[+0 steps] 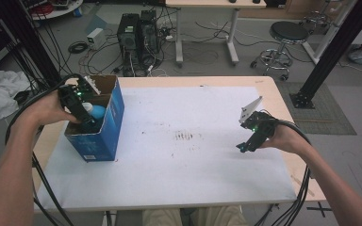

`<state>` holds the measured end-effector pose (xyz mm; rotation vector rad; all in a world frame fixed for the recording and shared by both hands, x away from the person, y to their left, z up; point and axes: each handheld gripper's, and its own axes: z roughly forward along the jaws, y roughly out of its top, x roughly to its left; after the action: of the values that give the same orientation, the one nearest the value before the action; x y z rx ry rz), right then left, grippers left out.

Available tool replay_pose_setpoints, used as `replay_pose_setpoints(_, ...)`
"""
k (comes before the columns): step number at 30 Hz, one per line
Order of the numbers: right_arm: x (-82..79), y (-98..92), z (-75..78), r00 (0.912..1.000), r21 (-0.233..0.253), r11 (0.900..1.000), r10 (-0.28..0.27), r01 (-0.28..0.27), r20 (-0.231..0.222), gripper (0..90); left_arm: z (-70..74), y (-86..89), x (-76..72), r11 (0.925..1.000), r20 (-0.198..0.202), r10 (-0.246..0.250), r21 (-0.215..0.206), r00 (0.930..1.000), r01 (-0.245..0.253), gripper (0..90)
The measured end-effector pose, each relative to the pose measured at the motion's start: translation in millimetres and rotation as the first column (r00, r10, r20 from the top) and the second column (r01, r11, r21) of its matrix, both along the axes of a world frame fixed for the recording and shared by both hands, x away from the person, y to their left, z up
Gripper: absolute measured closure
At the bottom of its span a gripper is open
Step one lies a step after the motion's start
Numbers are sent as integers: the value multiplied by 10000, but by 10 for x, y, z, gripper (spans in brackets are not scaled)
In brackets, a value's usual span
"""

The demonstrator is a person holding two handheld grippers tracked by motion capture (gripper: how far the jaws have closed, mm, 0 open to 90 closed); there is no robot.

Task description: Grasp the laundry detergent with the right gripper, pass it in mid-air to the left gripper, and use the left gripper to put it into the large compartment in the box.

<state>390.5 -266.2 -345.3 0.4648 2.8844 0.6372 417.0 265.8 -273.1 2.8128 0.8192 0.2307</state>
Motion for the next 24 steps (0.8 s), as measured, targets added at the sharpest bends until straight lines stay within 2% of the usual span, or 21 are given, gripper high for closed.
replay_pose_setpoints(7, -14, 10, 0, 10000, -6, 10000, 18, -18, 36, 128, -2, 4, -1, 10000, -18, 23, -10, 10000, -23, 372)
replay_pose_setpoints(12, -22, -10, 11, 10000, 14, 10000, -28, 28, 41, 128, -1, -17, 5, 9996, -79, -7, 283, 10000, 10, 367)
replay_pose_setpoints(17, -30, -7, 9, 10000, -1, 10000, -10, 10, 40, 128, -5, -36, 22, 9993, -196, 15, 362, 9998, -8, 335)
replay_pose_setpoints(24, -33, 9, 7, 10000, -13, 10000, 35, -35, 23, 128, -1, -43, 25, 9995, -301, 72, 307, 9995, -63, 299)
